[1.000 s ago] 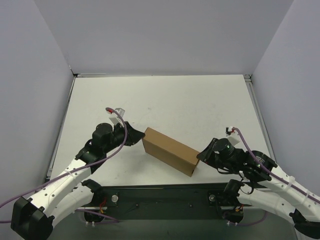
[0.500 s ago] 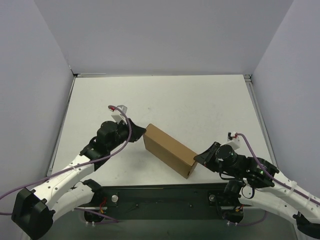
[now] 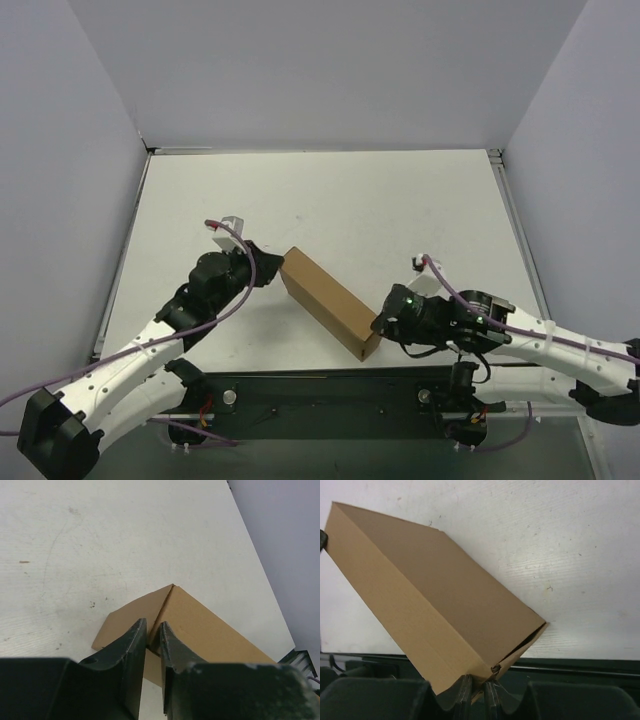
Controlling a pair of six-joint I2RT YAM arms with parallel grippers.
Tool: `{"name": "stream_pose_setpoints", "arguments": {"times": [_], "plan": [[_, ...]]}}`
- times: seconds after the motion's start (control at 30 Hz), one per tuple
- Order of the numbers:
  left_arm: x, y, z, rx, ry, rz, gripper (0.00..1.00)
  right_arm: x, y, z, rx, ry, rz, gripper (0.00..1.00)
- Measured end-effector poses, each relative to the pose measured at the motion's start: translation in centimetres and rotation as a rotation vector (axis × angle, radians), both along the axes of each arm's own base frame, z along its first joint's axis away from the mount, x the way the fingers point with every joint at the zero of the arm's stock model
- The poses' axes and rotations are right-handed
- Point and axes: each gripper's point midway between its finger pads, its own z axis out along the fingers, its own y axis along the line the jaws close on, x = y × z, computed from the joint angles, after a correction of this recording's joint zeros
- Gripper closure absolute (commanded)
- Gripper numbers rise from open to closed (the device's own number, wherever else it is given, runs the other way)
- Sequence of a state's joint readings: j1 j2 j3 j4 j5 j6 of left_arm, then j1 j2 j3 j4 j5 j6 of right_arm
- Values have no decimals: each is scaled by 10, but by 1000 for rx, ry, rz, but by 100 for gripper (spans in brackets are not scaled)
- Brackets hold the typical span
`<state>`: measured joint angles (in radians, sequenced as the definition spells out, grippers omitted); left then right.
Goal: Fold the paper box
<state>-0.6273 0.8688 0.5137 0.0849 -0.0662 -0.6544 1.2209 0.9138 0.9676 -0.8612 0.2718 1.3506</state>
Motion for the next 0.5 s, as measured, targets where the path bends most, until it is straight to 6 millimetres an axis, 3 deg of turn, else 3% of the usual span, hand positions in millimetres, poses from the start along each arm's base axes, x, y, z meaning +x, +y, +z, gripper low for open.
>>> {"name": "stream_pose_setpoints", "arguments": {"times": [0.23, 0.33, 0.37, 0.5], "plan": [[-14, 31, -5, 34, 39, 95, 52, -11, 25, 12, -223, -95, 183, 95], [-17, 44, -15, 72, 71, 133, 40, -15, 34, 14, -300, -150, 275, 77], [-21, 47, -26, 105, 107, 134, 36, -15, 36, 14, -323, -167, 303, 66], [-41, 61, -73, 247, 263, 122, 28, -16, 45, 17, -368, -227, 416, 42]]}}
